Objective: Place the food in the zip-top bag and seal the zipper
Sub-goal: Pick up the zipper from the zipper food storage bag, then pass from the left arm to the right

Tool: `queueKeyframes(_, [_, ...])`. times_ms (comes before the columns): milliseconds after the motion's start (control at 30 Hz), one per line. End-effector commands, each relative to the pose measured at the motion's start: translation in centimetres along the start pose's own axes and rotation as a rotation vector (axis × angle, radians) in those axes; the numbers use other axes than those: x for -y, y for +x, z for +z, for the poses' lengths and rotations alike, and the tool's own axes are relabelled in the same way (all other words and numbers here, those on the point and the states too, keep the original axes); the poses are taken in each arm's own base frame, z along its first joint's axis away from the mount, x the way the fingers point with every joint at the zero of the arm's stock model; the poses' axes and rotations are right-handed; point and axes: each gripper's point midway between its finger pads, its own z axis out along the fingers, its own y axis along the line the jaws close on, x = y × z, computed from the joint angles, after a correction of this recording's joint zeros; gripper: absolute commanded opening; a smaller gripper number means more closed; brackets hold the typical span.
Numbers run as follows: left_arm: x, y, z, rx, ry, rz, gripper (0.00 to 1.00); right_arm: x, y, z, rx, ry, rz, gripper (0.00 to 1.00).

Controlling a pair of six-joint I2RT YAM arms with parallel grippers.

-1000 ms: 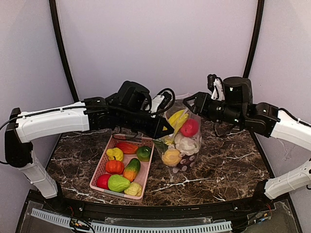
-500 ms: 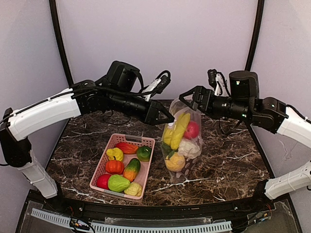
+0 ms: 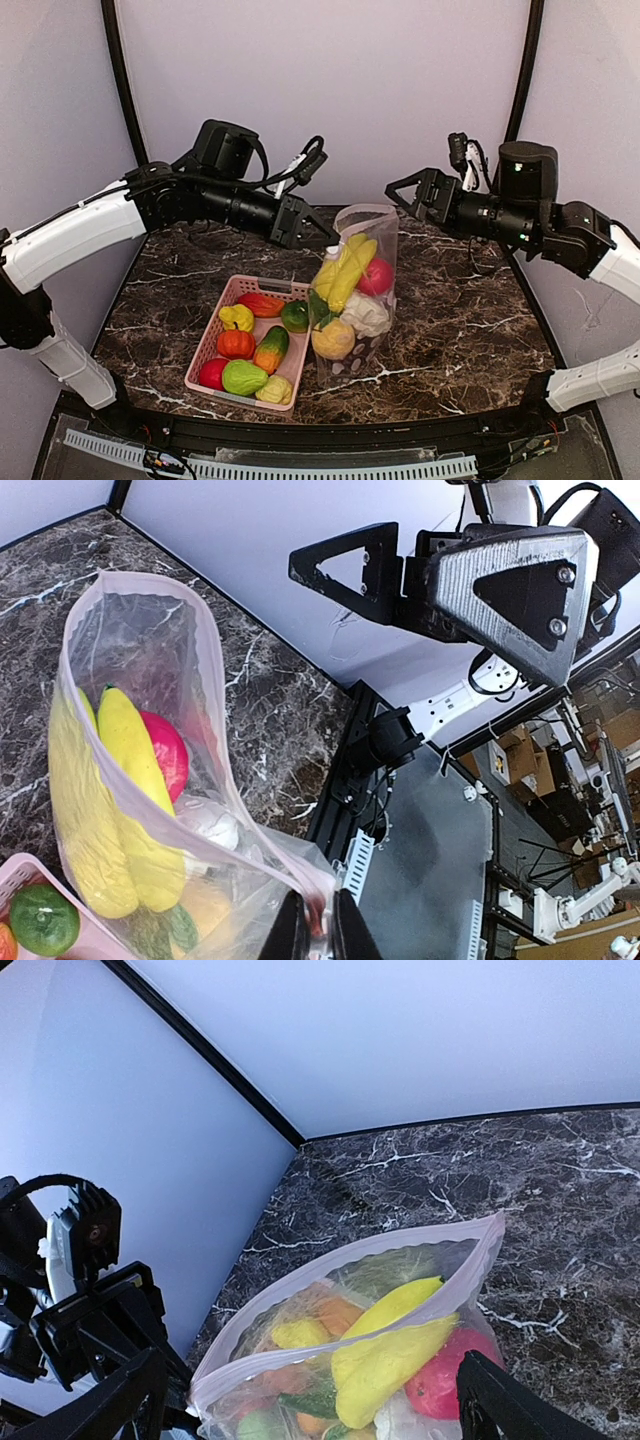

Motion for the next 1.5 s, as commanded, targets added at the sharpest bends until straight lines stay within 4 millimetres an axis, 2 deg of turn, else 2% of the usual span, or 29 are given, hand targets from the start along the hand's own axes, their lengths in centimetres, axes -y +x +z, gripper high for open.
queueKeyframes(0, [2.9, -1.3, -1.6, 0.035, 0.092, 0.038, 0.01, 0.6, -0.6, -1.5, 0.033, 0.012, -0.005, 0.99])
queueKeyframes(133, [1.2, -0.3, -2.2, 0.017, -0.013, 0.045, 0.01, 1.3, 0.5, -2.0, 0.006, 0.014, -0.019, 0.99])
queueKeyframes(267, [0.6, 0.6, -2.5, 0.016, -0.04, 0.037, 0.01, 1.4, 1.9, -2.5, -0.03, -0.018, -0.063, 0.98])
queueKeyframes(533, [1.6, 0.5, -3.4, 0.004, -0.014, 0.069, 0.01, 1.1, 4.0, -3.4, -0.084, -0.103, -0.238, 0.99])
queueKeyframes(733, [2.2, 1.1, -3.8, -0.023, 0.003, 0.08, 0.01, -2.0, 5.7, -3.5, -0.122, -0.319, -0.278, 0.99])
queueKeyframes(900, [2.5, 1.9, -4.8, -0.048, -0.002, 0.11, 0.01, -5.0, 6.3, -3.1, -0.122, -0.451, -0.391, 0.93])
queueKeyframes(1000, [2.5, 2.6, -5.2, -0.081, -0.011, 0.111, 0.01, -6.4, 7.0, -2.3, -0.151, -0.47, -0.455, 0.84])
queueKeyframes(1067, [2.5, 2.9, -5.2, -0.096, -0.011, 0.106, 0.01, -6.7, 7.7, -1.4, -0.157, -0.443, -0.487, 0.79])
queueKeyframes(1233, [2.1, 3.0, -5.3, -0.102, -0.035, 0.087, 0.01, -7.5, 9.1, -0.5, -0.099, -0.429, -0.511, 0.78])
queueKeyframes(1467, [2.3, 2.8, -5.4, -0.108, -0.03, 0.063, 0.02, -6.5, 11.9, 1.2, -0.066, -0.335, -0.57, 0.71])
